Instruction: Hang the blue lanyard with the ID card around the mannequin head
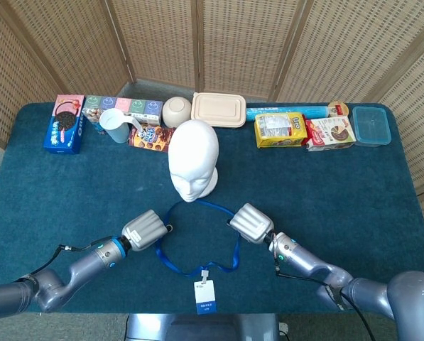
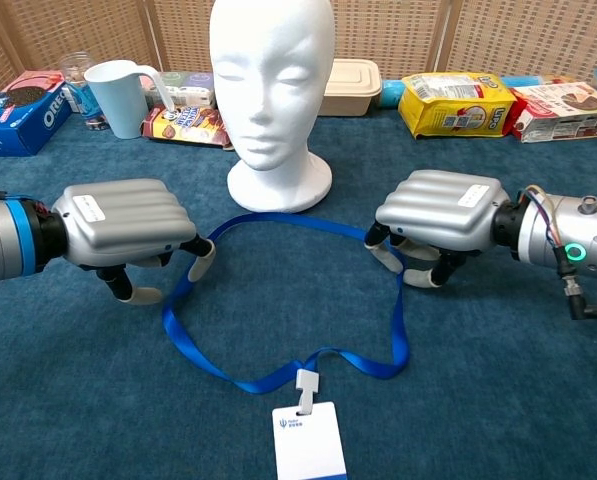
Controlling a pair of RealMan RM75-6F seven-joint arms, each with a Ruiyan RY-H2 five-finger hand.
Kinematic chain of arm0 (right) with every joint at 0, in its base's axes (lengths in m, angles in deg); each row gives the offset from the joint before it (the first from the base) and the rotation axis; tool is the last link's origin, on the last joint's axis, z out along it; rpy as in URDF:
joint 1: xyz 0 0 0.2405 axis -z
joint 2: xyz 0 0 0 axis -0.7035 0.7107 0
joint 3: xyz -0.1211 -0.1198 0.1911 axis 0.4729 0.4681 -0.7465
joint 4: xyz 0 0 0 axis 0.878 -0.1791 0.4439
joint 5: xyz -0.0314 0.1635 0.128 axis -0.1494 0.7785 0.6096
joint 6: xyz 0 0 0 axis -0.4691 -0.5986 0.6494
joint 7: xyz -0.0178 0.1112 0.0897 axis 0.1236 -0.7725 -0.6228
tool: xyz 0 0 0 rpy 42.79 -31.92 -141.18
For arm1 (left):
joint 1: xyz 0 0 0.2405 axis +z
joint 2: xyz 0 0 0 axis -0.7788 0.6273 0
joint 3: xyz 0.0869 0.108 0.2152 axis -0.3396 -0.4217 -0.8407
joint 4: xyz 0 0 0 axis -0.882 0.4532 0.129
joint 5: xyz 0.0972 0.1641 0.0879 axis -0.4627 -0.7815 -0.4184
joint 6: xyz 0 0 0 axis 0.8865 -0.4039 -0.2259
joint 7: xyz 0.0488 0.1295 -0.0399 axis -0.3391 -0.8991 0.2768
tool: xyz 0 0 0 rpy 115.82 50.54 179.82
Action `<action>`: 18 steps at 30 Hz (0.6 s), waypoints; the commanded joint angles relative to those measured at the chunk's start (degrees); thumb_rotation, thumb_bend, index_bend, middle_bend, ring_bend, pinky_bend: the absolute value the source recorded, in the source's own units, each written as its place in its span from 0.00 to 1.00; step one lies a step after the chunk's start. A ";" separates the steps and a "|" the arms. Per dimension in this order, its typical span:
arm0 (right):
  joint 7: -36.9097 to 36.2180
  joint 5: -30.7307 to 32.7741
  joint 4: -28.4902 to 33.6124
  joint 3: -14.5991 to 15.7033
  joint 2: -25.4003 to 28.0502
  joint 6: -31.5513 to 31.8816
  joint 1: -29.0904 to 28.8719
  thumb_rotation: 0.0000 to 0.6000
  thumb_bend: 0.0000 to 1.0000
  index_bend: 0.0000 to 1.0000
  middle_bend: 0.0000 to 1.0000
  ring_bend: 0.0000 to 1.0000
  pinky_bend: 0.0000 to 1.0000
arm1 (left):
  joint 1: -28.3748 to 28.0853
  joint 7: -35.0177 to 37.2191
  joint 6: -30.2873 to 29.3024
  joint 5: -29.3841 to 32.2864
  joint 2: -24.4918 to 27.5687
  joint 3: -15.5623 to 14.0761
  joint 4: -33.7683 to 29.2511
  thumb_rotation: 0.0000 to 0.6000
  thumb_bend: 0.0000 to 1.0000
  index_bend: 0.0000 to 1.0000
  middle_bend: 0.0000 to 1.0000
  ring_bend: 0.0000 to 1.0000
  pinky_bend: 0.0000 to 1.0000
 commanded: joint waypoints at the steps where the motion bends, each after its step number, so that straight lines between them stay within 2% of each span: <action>1: -0.03 0.07 0.10 -0.07 0.05 0.02 0.02 1.00 0.48 0.72 0.84 1.00 1.00 | -0.08 -0.15 -0.08 0.17 -0.20 0.14 0.09 1.00 0.30 0.43 1.00 1.00 1.00; 18: 0.08 0.54 0.59 -0.33 0.39 0.22 0.32 1.00 0.48 0.73 0.84 1.00 1.00 | -0.85 -1.56 0.36 2.25 -1.78 0.89 0.45 1.00 0.32 0.46 1.00 1.00 1.00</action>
